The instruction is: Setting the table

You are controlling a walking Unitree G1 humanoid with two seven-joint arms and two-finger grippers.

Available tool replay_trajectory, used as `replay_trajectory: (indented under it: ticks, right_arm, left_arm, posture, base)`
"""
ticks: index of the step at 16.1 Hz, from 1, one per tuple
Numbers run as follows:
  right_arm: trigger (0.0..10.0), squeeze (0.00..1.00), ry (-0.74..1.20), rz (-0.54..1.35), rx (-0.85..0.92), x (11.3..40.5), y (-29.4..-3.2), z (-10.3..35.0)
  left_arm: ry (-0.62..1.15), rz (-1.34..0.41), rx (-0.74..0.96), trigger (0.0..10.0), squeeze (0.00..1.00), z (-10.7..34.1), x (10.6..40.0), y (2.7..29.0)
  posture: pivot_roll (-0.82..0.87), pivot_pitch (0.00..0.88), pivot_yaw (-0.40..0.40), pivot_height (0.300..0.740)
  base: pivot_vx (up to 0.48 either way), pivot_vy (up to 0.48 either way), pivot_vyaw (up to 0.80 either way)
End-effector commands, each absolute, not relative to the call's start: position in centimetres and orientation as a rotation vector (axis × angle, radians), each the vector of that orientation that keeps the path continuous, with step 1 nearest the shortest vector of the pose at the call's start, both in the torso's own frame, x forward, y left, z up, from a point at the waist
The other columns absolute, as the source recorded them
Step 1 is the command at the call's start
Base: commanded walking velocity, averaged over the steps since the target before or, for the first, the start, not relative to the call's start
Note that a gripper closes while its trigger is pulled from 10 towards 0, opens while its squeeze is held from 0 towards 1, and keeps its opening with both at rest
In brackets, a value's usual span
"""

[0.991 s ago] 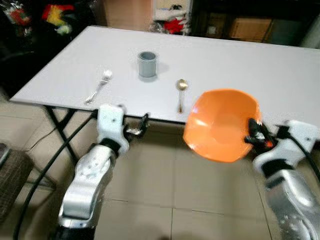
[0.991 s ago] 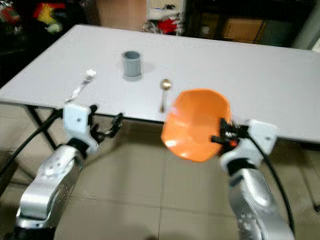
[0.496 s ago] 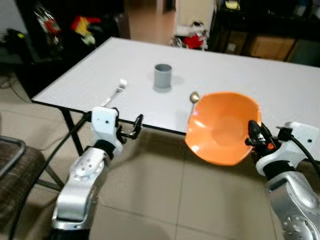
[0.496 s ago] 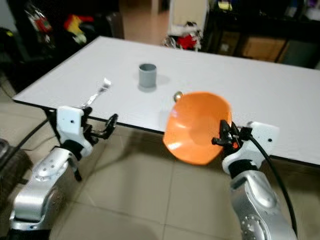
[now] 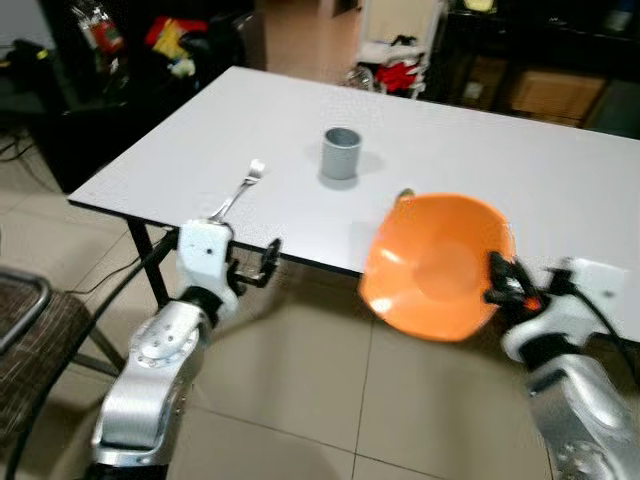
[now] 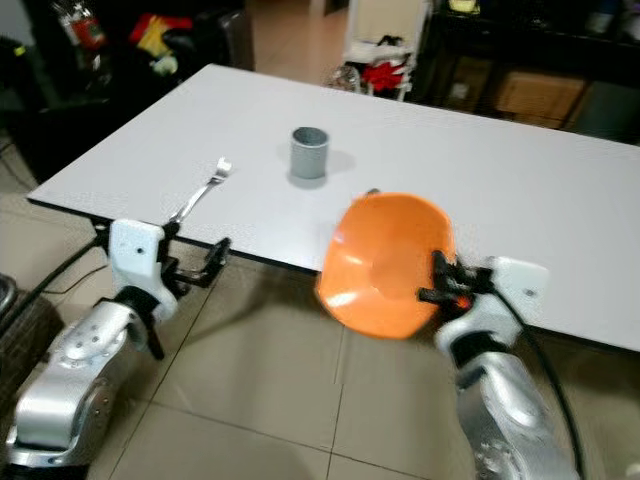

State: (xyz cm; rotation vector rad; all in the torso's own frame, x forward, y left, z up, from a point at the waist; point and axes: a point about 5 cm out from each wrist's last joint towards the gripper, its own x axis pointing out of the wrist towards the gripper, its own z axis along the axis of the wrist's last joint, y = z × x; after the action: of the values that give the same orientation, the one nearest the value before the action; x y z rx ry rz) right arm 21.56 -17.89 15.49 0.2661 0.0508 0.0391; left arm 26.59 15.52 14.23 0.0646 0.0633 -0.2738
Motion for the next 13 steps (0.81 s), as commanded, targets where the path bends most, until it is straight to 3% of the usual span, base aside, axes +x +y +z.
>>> replay_trajectory:
  ticks: [1, 13]
  right_arm:
    - [10.0, 0.00, -0.009, 0.020, 0.243, 21.49, -18.53, 16.39]
    - [10.0, 0.00, -0.020, 0.024, 0.248, 21.51, -18.44, 16.56]
  left_arm:
    - [0.054, -0.302, 0.052, 10.0, 0.00, 14.55, 26.59, 14.74]
    - [0.043, -0.309, 0.051, 10.0, 0.00, 14.83, 26.77, 14.61]
  posture:
    - [-0.01, 0.000, -0.029, 0.740]
    - [-0.01, 0.000, -0.026, 0.740]
  base:
    - [0.281, 0.000, 0.00]
    - [0.323, 0.000, 0.00]
